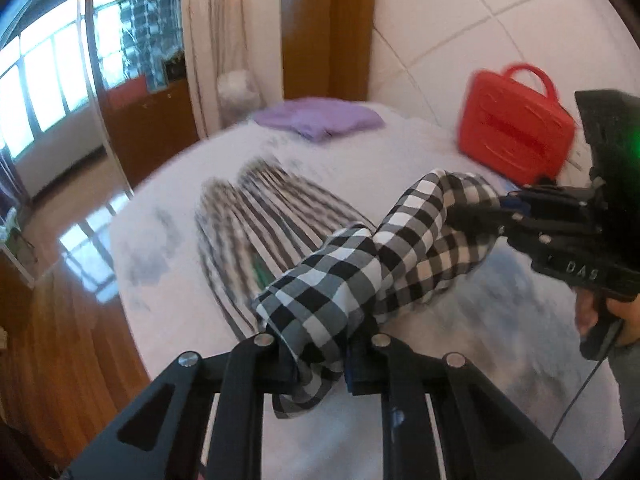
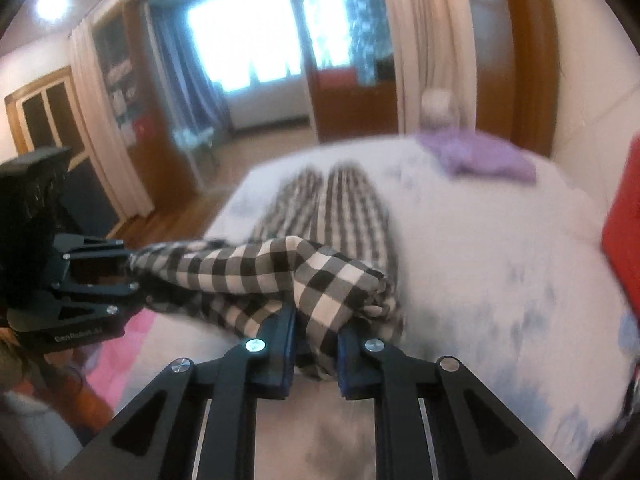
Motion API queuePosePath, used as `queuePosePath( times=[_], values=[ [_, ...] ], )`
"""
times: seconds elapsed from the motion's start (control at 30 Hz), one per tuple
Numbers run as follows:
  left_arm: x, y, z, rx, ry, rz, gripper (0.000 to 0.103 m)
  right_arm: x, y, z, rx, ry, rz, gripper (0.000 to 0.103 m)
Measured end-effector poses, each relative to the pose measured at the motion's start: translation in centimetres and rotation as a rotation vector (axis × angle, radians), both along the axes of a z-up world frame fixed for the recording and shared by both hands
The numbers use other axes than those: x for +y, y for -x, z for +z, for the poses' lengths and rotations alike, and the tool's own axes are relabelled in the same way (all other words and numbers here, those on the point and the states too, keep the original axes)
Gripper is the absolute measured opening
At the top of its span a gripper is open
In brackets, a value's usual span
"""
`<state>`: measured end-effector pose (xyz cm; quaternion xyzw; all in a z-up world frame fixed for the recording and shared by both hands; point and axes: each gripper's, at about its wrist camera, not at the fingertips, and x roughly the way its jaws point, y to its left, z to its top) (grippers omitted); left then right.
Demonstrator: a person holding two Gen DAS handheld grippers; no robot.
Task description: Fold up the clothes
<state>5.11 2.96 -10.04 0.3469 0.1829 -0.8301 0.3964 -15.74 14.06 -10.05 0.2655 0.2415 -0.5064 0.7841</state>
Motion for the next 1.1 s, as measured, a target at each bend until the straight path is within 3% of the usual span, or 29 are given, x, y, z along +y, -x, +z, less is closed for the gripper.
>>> queuePosePath(
  times=[0.13, 0.33, 0.4, 0.47, 0.5, 0.63, 0.77, 0.83, 0.87, 0.9, 1.0, 1.07, 1.1],
  values=[
    [-9.0, -0.3, 0.7, 0.01, -0.017, 0.032, 0.015, -7.8, -0.9, -1.2, -0.004, -0.063, -0.026, 0.012],
    [-21.6, 0.7, -3.5, -0.052, -0.162, 0.074, 0.017, -19.5, -2.1, -2.9, -0.009, -0.158, -0.064, 0.012],
    [-23.2, 0.4, -4.3, -0.053, -0.203, 0.088, 0.04, -23.4, -2.6, -3.5, -0.011, -0.19, -0.077, 0.015],
    [-23.5, -0.3, -4.2, -0.036, -0.207, 0.102, 0.096, -27.3, -3.0, -4.1, -0.013, -0.221, -0.09, 0.03],
    [-23.6, -0.7, -4.1, -0.028, -0.209, 0.109, 0.103, -29.2, -3.2, -4.4, -0.014, -0.237, -0.097, 0.033],
    [-24.2, -2.1, -3.7, 0.005, -0.218, 0.136, 0.103, -30.3, -2.3, -7.6, -0.043, -0.298, -0.129, 0.039],
    [-20.9, -1.6, -2.9, -0.04, -0.145, 0.142, 0.103, -26.1, -0.5, -2.5, -0.085, -0.143, -0.177, 0.044],
    [-18.4, -1.0, -3.3, -0.056, -0.116, 0.144, 0.103, -23.3, 0.4, -1.3, -0.079, -0.123, -0.191, 0.072],
    [-17.4, -0.6, -3.9, -0.06, -0.114, 0.147, 0.103, -21.9, 0.8, -0.7, -0.076, -0.113, -0.198, 0.098],
    [-16.4, -0.3, -4.4, -0.065, -0.113, 0.15, 0.103, -20.4, 1.3, -0.2, -0.074, -0.103, -0.205, 0.103],
    [-14.2, 0.6, -6.4, -0.079, -0.133, 0.168, 0.103, -16.6, 2.3, 0.8, -0.072, -0.089, -0.224, 0.103],
    [-13.5, 1.0, -7.8, -0.067, -0.171, 0.171, 0.089, -15.3, 2.1, -1.3, -0.093, -0.139, -0.228, 0.103],
    [-13.1, 1.1, -8.4, -0.063, -0.188, 0.172, 0.08, -14.6, 2.0, -2.3, -0.104, -0.164, -0.231, 0.097]
  ],
)
